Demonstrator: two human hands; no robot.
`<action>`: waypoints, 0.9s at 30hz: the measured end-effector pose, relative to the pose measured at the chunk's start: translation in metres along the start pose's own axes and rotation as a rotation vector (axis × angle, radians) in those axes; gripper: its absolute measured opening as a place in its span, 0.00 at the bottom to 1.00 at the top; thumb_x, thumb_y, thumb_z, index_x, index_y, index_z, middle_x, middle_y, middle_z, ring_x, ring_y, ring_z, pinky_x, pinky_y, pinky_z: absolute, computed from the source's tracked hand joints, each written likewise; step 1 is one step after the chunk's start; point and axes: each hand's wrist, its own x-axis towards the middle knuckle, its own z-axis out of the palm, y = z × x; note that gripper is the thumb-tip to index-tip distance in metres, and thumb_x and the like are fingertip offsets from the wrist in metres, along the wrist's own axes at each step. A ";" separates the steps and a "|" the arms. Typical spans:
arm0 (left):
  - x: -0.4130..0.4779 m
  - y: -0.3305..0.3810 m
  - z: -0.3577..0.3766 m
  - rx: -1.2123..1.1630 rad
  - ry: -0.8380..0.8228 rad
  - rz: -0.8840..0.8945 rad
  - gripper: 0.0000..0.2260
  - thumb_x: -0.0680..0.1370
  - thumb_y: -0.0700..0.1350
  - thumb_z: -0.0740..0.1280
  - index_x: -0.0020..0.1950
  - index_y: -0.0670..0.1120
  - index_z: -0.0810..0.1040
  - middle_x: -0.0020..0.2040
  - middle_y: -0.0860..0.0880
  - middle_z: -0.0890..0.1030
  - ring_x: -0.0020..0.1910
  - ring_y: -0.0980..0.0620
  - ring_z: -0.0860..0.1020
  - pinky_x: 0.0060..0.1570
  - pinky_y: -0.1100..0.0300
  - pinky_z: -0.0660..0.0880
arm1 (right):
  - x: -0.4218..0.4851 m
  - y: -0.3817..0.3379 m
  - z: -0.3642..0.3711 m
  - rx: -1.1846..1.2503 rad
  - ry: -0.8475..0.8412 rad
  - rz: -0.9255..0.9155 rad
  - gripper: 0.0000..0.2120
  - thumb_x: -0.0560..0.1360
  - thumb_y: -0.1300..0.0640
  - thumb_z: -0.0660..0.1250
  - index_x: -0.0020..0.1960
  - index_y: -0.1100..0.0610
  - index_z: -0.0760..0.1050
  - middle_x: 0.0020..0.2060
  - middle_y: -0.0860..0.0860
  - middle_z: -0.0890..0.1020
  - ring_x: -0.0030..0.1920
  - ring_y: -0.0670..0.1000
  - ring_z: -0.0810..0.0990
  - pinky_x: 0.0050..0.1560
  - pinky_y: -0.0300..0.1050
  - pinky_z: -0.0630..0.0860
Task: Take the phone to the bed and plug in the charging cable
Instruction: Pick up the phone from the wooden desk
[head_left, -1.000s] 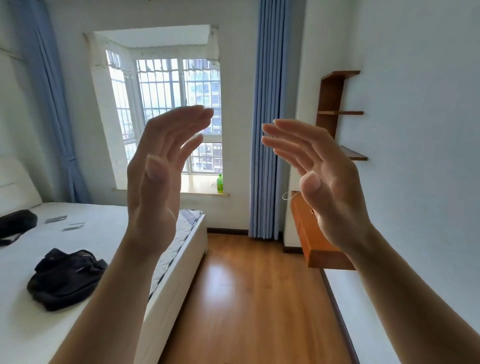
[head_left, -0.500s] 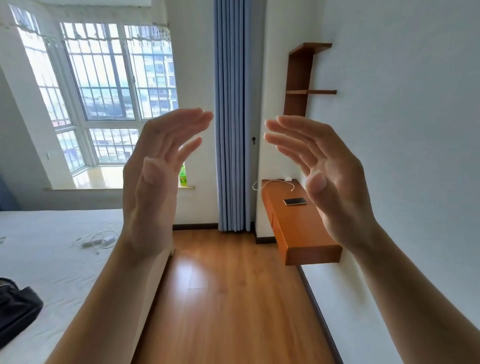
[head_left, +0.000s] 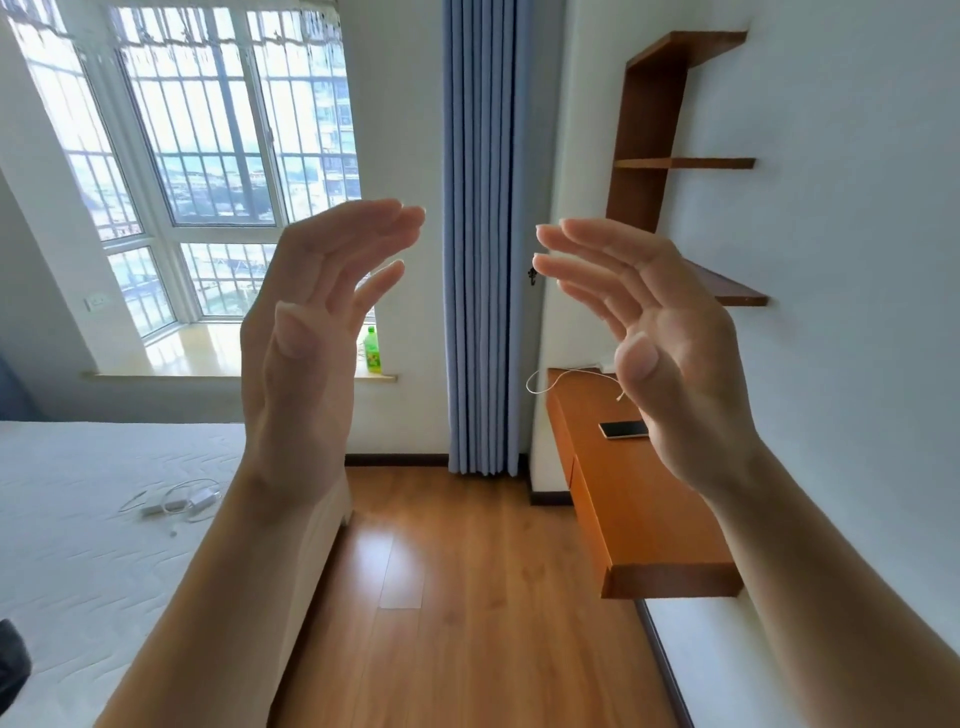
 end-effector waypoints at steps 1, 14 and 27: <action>0.005 -0.014 -0.002 -0.005 -0.003 -0.005 0.34 0.75 0.74 0.62 0.68 0.49 0.72 0.68 0.50 0.79 0.74 0.40 0.75 0.77 0.39 0.70 | 0.005 0.013 0.000 -0.003 0.005 0.007 0.37 0.72 0.23 0.60 0.70 0.48 0.67 0.73 0.47 0.74 0.72 0.51 0.79 0.73 0.53 0.76; 0.079 -0.213 -0.063 -0.123 -0.068 -0.079 0.35 0.72 0.76 0.63 0.66 0.50 0.72 0.66 0.55 0.81 0.72 0.45 0.77 0.76 0.42 0.71 | 0.079 0.195 0.037 -0.083 0.033 0.101 0.36 0.73 0.24 0.61 0.71 0.48 0.67 0.73 0.46 0.74 0.73 0.51 0.78 0.74 0.50 0.75; 0.155 -0.393 -0.055 -0.281 -0.198 -0.138 0.36 0.74 0.75 0.62 0.67 0.47 0.69 0.68 0.46 0.75 0.71 0.43 0.75 0.76 0.42 0.70 | 0.126 0.344 0.011 -0.230 0.115 0.210 0.41 0.74 0.25 0.60 0.73 0.56 0.65 0.74 0.51 0.73 0.74 0.53 0.77 0.75 0.52 0.74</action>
